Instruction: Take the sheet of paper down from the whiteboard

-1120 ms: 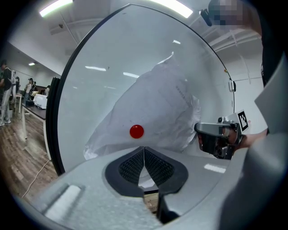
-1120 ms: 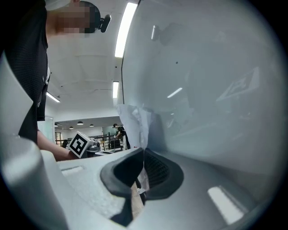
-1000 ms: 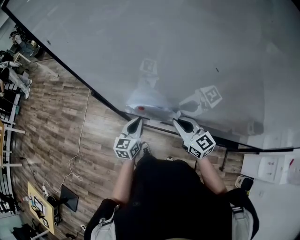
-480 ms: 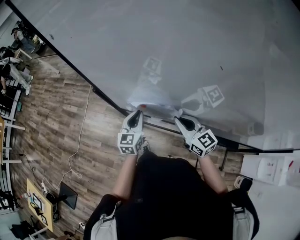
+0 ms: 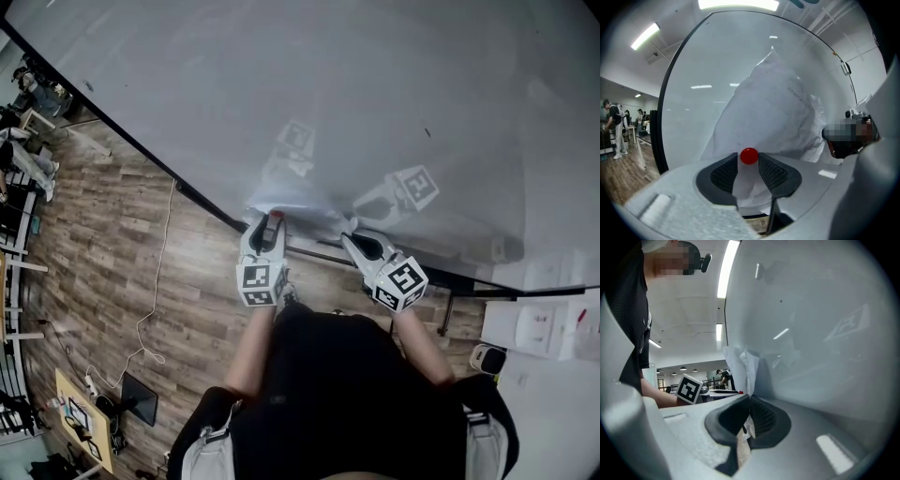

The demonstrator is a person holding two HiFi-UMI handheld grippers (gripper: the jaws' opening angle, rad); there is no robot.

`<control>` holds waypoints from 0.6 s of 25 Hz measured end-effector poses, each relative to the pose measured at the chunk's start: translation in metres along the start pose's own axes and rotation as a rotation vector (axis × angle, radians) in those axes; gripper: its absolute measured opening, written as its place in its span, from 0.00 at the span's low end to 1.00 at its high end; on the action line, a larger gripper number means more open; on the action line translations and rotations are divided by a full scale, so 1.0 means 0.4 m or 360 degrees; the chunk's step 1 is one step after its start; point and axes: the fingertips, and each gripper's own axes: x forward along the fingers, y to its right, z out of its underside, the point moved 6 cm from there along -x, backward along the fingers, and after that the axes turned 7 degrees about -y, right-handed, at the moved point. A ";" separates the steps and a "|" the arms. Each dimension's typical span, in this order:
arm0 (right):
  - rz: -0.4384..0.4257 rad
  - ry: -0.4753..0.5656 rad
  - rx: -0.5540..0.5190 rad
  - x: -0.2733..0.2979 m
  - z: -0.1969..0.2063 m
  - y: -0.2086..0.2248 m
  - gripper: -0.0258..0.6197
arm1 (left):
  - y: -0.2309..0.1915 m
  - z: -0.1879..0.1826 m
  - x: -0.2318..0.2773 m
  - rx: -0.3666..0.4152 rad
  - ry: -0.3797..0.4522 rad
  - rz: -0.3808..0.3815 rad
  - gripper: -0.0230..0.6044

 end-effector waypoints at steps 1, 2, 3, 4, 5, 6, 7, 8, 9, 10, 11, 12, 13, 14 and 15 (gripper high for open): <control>0.0004 0.0000 -0.0001 -0.001 0.000 -0.001 0.05 | 0.001 -0.001 0.003 0.0002 0.0002 -0.0004 0.24; 0.0007 -0.0001 -0.0001 -0.001 0.000 -0.001 0.05 | 0.003 -0.002 0.006 0.0003 0.0002 -0.0002 0.24; 0.0009 -0.0001 -0.0002 -0.001 0.000 -0.002 0.05 | 0.005 -0.002 0.009 0.0006 0.0003 0.0002 0.24; 0.0011 0.0001 -0.0003 -0.001 0.000 -0.002 0.05 | 0.007 -0.003 0.012 0.0012 0.0004 0.0004 0.24; 0.0014 0.0004 -0.0004 -0.001 0.000 -0.002 0.05 | 0.009 -0.003 0.014 0.0019 0.0006 0.0003 0.24; 0.0017 0.0005 -0.0005 -0.001 0.000 -0.003 0.05 | 0.010 -0.002 0.016 0.0025 0.0010 -0.0002 0.24; 0.0020 0.0002 -0.0005 -0.001 0.000 -0.005 0.05 | 0.011 -0.002 0.017 0.0028 0.0013 -0.0008 0.24; 0.0023 0.0000 -0.0005 -0.002 0.000 -0.006 0.05 | 0.012 -0.001 0.017 0.0026 0.0017 -0.0013 0.24; 0.0025 -0.0002 -0.0006 -0.003 0.001 -0.007 0.05 | 0.012 -0.001 0.018 0.0023 0.0021 -0.0019 0.24; 0.0026 -0.0003 -0.0007 -0.003 0.001 -0.008 0.05 | 0.012 0.000 0.019 0.0021 0.0023 -0.0027 0.24; 0.0026 -0.0004 -0.0008 -0.003 0.001 -0.009 0.05 | 0.011 -0.001 0.019 0.0022 0.0024 -0.0037 0.24; 0.0026 -0.0007 -0.0010 -0.004 0.001 -0.010 0.05 | 0.010 -0.001 0.019 0.0024 0.0023 -0.0048 0.24; 0.0026 -0.0010 -0.0011 -0.004 0.002 -0.011 0.05 | 0.010 0.000 0.020 0.0025 0.0022 -0.0056 0.24; 0.0025 -0.0013 -0.0011 -0.005 0.003 -0.012 0.05 | 0.010 0.000 0.021 0.0023 0.0022 -0.0060 0.24; 0.0023 -0.0013 -0.0008 -0.005 0.005 -0.013 0.05 | 0.010 0.000 0.022 0.0019 0.0023 -0.0063 0.24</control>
